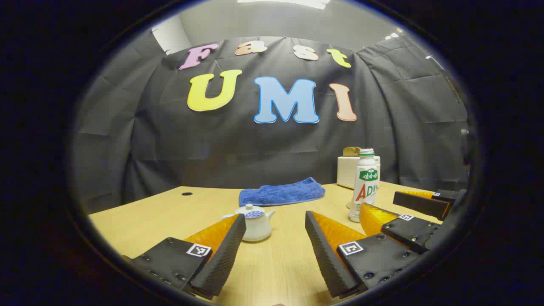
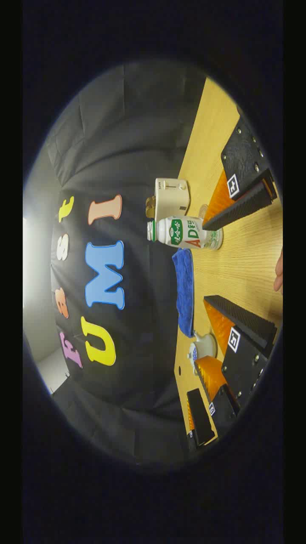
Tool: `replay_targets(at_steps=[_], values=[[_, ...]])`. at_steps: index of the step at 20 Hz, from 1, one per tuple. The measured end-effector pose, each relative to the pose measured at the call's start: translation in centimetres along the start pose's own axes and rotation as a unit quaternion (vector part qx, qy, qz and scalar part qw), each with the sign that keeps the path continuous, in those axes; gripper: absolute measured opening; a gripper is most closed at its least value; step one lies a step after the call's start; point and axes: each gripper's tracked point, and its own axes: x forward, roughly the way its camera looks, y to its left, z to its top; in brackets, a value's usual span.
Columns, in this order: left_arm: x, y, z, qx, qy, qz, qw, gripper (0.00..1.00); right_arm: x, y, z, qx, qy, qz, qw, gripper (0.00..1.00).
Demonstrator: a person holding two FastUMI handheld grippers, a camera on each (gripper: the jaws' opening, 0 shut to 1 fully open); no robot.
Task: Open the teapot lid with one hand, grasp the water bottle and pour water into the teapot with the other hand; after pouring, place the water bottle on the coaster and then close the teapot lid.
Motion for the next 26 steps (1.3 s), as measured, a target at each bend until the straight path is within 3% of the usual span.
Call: replay_targets(at_steps=[1, 2, 3, 7, 13, 15, 17, 20, 21, 26], values=[[0.1, 0.2, 0.0, 0.0, -0.001, 0.006, 1.0, 0.89, 0.0, 0.1, -0.1, 0.0, 0.002, 0.005, 1.0, 0.95], [0.1, 0.6, 0.0, 0.001, -0.001, 0.021, 1.0, 0.98, -0.1, 0.5, -0.1, 0.0, 0.001, 0.017, 1.0, 0.95], [0.2, 0.8, -0.1, 0.001, 0.0, 0.033, 0.999, 0.98, 0.1, 0.5, -0.2, 0.0, 0.004, 0.02, 1.0, 0.95], [0.4, 0.6, -0.1, -0.001, 0.001, 0.033, 0.999, 0.98, 0.2, 0.5, -0.2, 0.001, 0.003, 0.025, 1.0, 0.95], [0.4, 0.6, -0.1, 0.0, 0.0, 0.034, 0.999, 0.99, 0.1, 2.1, -0.2, -0.003, 0.003, 0.083, 0.997, 0.95], [0.4, 0.7, -0.1, 0.001, 0.001, 0.037, 0.999, 0.99, 0.2, 1.5, 0.0, -0.003, 0.0, 0.065, 0.998, 0.95], [0.4, 0.7, -0.1, 0.001, 0.002, 0.038, 0.999, 0.98, 0.7, 0.3, -0.2, -0.001, 0.003, 0.022, 1.0, 0.95], [0.4, 0.5, 0.0, -0.001, 0.002, 0.023, 1.0, 0.94, 0.9, 0.0, -0.1, -0.002, 0.001, 0.007, 1.0, 0.95], [0.3, 0.4, 0.1, 0.0, -0.002, 0.024, 1.0, 0.99, 0.9, 0.0, -0.1, -0.001, 0.002, 0.007, 1.0, 0.95], [3.0, 1.5, 0.3, -0.001, 0.0, 0.028, 1.0, 0.96, 1.3, 0.2, 0.0, -0.003, 0.0, 0.037, 0.999, 0.95]])
